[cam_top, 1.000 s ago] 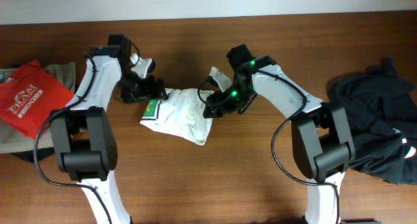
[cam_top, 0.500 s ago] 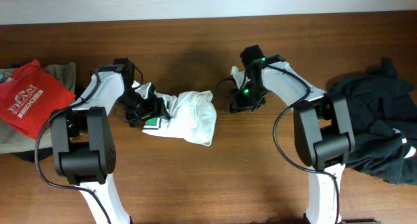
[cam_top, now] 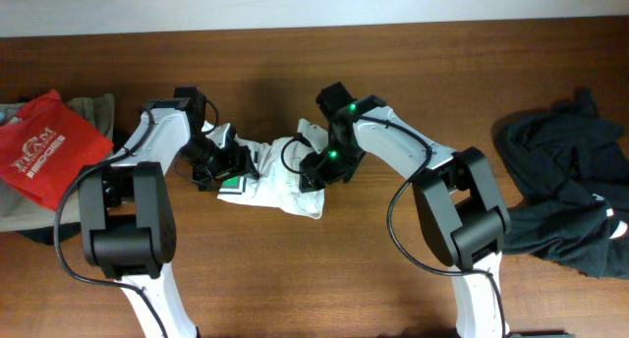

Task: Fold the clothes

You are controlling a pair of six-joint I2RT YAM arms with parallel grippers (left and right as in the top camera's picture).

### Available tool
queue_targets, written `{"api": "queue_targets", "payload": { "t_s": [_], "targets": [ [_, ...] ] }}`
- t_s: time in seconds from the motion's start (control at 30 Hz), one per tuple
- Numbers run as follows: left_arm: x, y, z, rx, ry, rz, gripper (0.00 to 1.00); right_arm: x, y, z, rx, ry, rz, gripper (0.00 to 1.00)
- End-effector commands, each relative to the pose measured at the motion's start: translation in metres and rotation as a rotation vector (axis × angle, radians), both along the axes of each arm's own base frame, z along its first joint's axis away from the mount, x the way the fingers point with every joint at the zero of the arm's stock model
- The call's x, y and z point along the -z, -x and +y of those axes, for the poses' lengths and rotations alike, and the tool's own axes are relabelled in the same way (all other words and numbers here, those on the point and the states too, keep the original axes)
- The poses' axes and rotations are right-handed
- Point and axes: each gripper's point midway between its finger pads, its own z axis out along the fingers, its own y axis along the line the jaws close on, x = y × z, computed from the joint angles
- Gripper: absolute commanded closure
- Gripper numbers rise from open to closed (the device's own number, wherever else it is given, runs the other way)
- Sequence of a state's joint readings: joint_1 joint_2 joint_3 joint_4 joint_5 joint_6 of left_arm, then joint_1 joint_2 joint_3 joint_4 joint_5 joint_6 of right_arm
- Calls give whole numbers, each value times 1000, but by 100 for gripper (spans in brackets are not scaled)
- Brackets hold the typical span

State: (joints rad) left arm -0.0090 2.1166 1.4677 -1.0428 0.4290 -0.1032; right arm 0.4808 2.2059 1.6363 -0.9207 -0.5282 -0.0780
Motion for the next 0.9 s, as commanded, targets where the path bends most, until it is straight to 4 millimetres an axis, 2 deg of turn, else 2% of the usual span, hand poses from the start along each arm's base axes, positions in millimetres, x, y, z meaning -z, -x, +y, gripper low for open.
{"api": "queue_targets", "payload": {
  "t_s": [0.0, 0.07, 0.13, 0.23, 0.37, 0.43, 0.5, 0.6, 0.67, 0.7, 0.73, 0.8, 0.87],
  "targets": [
    [19, 13, 15, 6, -90, 54, 23, 19, -12, -11, 36, 119, -44, 96],
    [19, 15, 16, 7, -93, 66, 23, 26, -21, -33, 106, 220, -55, 96],
    [19, 20, 18, 9, -105, 84, 23, 29, -36, -64, 172, 298, -77, 96],
    [22, 25, 14, 11, -107, 98, 26, 29, -47, -84, 126, 291, -107, 96],
    [33, 38, -4, 47, -115, 115, 32, 32, -60, -118, 145, 415, -159, 94],
    [28, 27, -7, 49, -112, 69, 32, 25, -59, -128, 160, 427, -131, 83],
    [1, -8, -5, 40, -122, -54, 31, 0, -69, -138, 189, 432, -137, 72],
    [-32, -59, -6, 29, -128, -237, 26, -64, -96, -149, 256, 407, -195, 55],
    [-41, -87, -9, 22, -121, -354, 25, -95, -96, -144, 258, 372, -199, 47],
    [-44, -96, -11, 22, -117, -394, 25, -99, -88, -136, 248, 333, -162, 48],
    [-46, -103, -12, 20, -113, -422, 25, -101, -80, -126, 238, 276, -119, 49],
    [-54, -117, -21, 74, -66, -512, 25, -103, -49, -89, 206, 80, 51, 56],
    [-57, -118, -32, 151, -39, -555, 25, -97, -31, -71, 175, 36, 121, 57]
  ]
}}
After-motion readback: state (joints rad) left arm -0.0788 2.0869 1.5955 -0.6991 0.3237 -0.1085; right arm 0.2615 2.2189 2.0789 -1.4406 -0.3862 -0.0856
